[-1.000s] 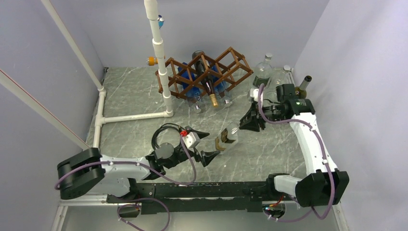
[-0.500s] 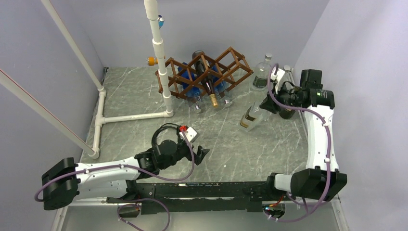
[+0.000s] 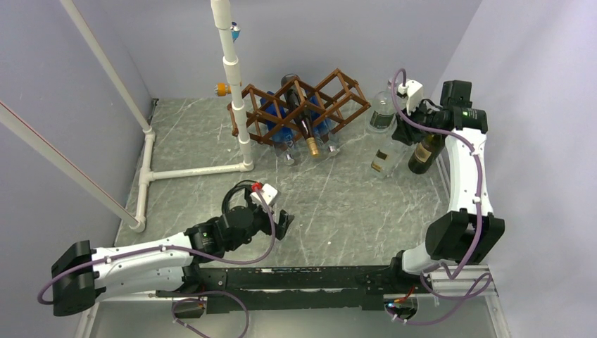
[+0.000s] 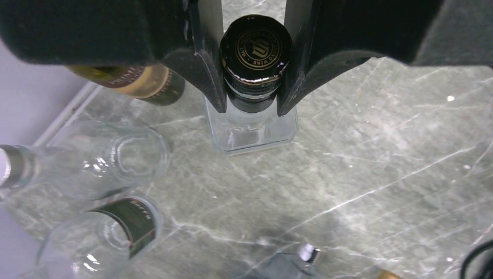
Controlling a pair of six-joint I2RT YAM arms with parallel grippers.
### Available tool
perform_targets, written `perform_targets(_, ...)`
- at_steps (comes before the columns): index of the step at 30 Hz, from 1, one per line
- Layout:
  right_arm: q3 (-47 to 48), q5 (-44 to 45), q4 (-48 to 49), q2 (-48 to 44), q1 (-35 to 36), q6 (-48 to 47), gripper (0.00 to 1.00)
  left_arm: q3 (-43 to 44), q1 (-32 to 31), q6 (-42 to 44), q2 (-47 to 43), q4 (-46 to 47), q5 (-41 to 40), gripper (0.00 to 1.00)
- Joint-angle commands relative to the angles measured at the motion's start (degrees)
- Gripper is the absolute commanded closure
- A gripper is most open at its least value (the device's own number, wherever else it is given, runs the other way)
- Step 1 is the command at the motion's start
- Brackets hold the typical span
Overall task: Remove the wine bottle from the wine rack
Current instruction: Place the wine bottle at the center of the board.
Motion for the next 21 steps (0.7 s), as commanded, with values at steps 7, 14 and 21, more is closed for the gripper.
perform_targets(7,10.9,7.3,7.8,5.8,-0.6,1.8,1.00,-2.9,-0.1,-2.4,-7.5,-2.2,-5.2,0.01)
perform_targets(14,12.8,10.8,8.6,8.8,-1.0,1.2,1.00,-3.8,-0.1,-2.4,-9.9,-3.8,-6.0,0.00)
perform_targets(21,14.4,12.3,9.0,11.1,-1.4,1.6,0.99,-3.9,-0.1,-2.4,-10.1,-4.1,-6.2,0.00)
